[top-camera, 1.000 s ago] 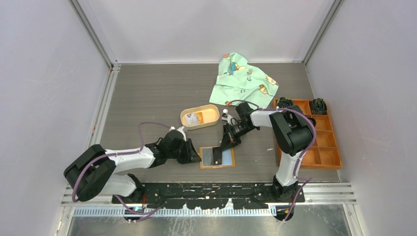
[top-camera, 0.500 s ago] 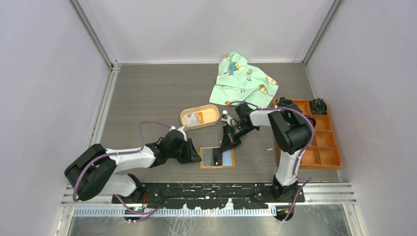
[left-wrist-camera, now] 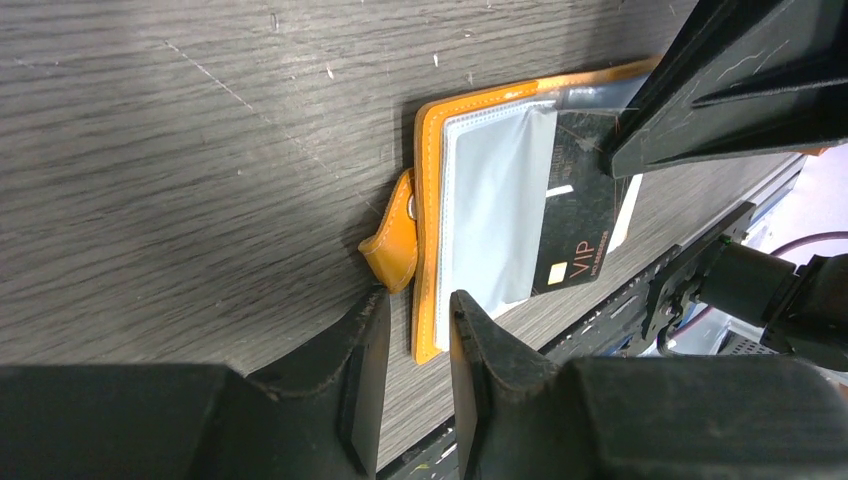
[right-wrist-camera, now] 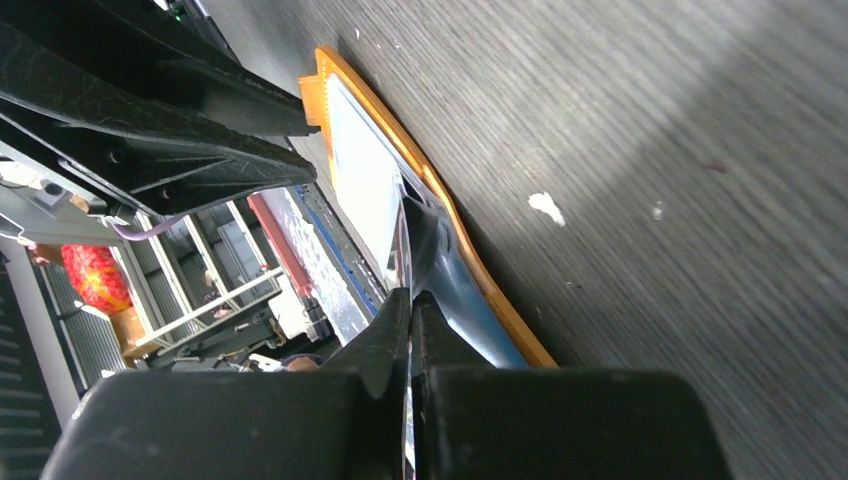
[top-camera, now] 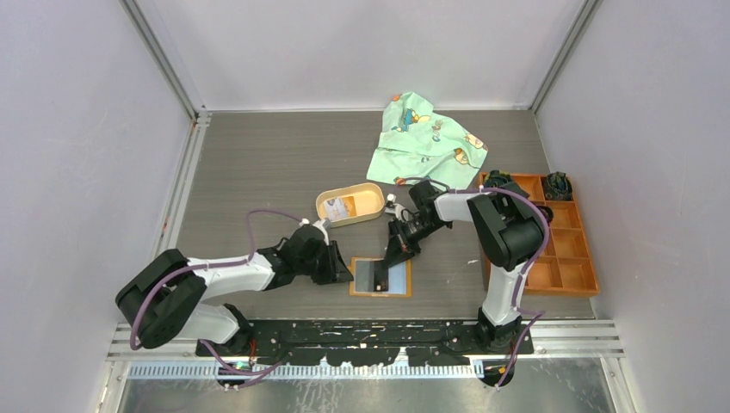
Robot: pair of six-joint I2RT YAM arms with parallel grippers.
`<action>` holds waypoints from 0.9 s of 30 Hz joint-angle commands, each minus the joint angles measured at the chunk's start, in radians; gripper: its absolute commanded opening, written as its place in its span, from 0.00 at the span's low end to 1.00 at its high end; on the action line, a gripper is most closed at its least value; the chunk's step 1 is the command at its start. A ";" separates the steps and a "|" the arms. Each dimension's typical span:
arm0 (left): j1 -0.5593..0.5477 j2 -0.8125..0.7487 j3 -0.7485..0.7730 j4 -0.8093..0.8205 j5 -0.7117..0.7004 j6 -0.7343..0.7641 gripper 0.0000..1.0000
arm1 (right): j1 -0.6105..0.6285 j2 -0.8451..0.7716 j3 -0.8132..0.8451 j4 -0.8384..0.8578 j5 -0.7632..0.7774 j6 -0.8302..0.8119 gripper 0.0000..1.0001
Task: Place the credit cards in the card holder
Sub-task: Insert the credit card into the card holder.
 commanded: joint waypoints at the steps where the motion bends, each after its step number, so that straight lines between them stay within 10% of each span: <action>1: -0.003 0.025 0.034 0.004 -0.015 0.029 0.29 | 0.027 0.007 0.037 -0.026 0.018 -0.022 0.02; 16: -0.003 0.010 0.017 0.046 -0.003 0.009 0.31 | 0.029 0.010 -0.005 0.118 0.021 0.104 0.12; 27: -0.026 -0.346 0.069 -0.203 -0.127 0.147 0.36 | 0.028 0.009 0.004 0.089 0.033 0.078 0.20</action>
